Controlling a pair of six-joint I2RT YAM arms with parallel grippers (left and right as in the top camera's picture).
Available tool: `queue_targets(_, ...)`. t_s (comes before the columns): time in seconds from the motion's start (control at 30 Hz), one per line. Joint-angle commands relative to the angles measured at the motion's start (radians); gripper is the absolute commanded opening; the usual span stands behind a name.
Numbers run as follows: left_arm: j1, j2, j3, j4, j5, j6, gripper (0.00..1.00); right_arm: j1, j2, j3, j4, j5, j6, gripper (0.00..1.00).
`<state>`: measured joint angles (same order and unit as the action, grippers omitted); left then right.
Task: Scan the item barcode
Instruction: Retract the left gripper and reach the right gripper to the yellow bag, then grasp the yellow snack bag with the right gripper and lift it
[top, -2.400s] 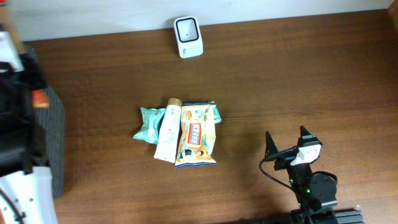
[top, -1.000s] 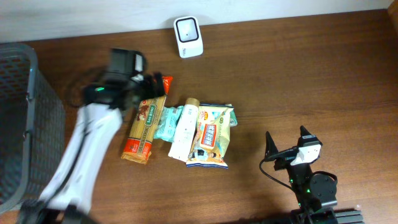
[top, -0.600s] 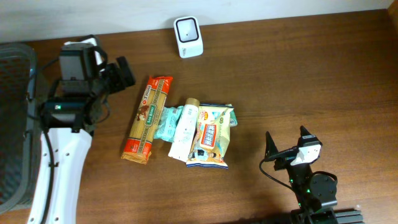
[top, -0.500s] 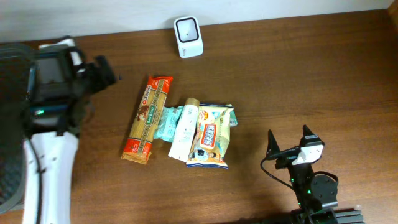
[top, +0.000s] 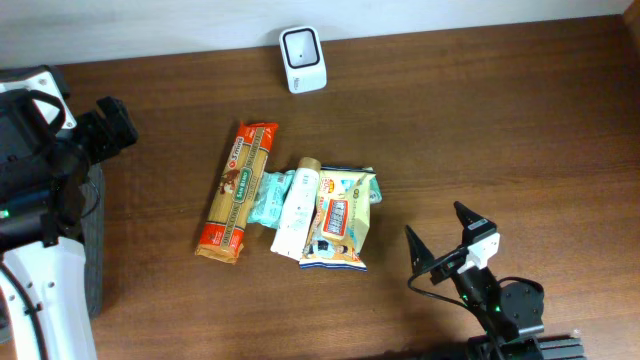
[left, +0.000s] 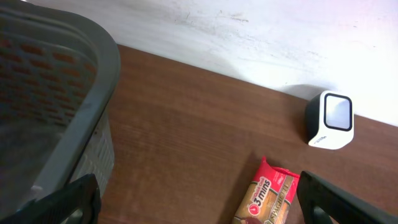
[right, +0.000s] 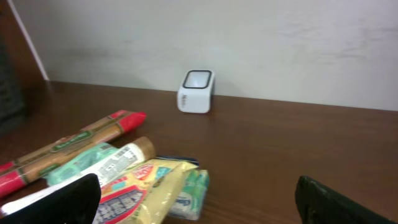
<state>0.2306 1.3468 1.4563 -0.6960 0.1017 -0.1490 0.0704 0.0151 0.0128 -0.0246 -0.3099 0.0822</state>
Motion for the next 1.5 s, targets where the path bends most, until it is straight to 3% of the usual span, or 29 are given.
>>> queue_targets(0.0, 0.004, -0.002, 0.002, -0.002, 0.014, 0.02, 0.99, -0.005, 0.058, 0.061, 0.002, -0.115, 0.145, 0.98)
queue_targets(0.13, 0.004, -0.002, 0.002, -0.002, 0.015, 0.02, 0.99, -0.005, 0.39, 0.286, -0.056, -0.258, 0.188, 0.99)
queue_targets(0.27, 0.004, -0.002, 0.002, -0.002, 0.014, 0.02, 0.99, -0.005, 0.912, 0.621, -0.312, -0.426, 0.188, 0.98)
queue_targets(0.43, 0.004, -0.002, 0.002, -0.002, 0.014, 0.02, 0.99, -0.005, 1.374, 0.666, -0.314, -0.6, 0.189, 0.98)
queue_targets(0.53, 0.004, -0.002, 0.002, -0.002, 0.014, 0.02, 0.99, 0.018, 1.608, 0.666, -0.257, -0.657, 0.275, 0.85)
queue_targets(0.6, 0.004, -0.002, 0.002, -0.002, 0.014, 0.02, 0.99, 0.085, 1.7, 0.666, -0.146, -0.666, 0.407, 0.73)
queue_targets(0.77, 0.004, -0.002, 0.002, -0.002, 0.014, 0.02, 0.99, 0.23, 1.731, 0.666, 0.008, -0.548, 0.641, 0.69)
queue_targets(0.83, 0.004, -0.002, 0.002, -0.002, 0.014, 0.02, 0.99, 0.244, 1.731, 0.666, 0.043, -0.549, 0.641, 0.46)
queue_targets(0.87, 0.004, -0.002, 0.002, -0.002, 0.014, 0.02, 0.99, 0.243, 1.73, 0.667, 0.052, -0.55, 0.641, 0.26)
queue_targets(0.9, 0.004, -0.002, 0.002, -0.002, 0.014, 0.02, 0.99, 0.243, 1.73, 0.673, 0.052, -0.557, 0.641, 0.14)
queue_targets(1.0, 0.004, -0.002, 0.002, -0.002, 0.014, 0.02, 0.99, 0.244, 1.699, 0.692, 0.051, -0.576, 0.628, 0.05)
queue_targets(1.13, 0.004, -0.002, 0.002, -0.002, 0.014, 0.02, 0.99, 0.244, 1.474, 0.701, -0.006, -0.537, 0.606, 0.04)
queue_targets(1.2, 0.004, -0.002, 0.002, -0.002, 0.014, 0.02, 0.99, 0.244, 1.363, 0.75, -0.177, -0.45, 0.588, 0.04)
queue_targets(1.27, 0.004, -0.002, 0.002, -0.002, 0.014, 0.02, 0.99, 0.244, 1.3, 0.934, -0.612, -0.143, 0.438, 0.04)
queue_targets(1.3, 0.004, -0.002, 0.002, -0.002, 0.014, 0.02, 0.99, 0.244, 1.3, 0.977, -0.685, -0.083, 0.414, 0.04)
queue_targets(1.33, 0.004, -0.002, 0.002, -0.002, 0.014, 0.02, 0.99, 0.245, 1.307, 1.104, -0.861, 0.11, 0.363, 0.04)
queue_targets(1.47, 0.004, -0.002, 0.002, -0.002, 0.014, 0.02, 0.99, 0.245, 1.416, 1.278, -1.114, 0.573, 0.36, 0.04)
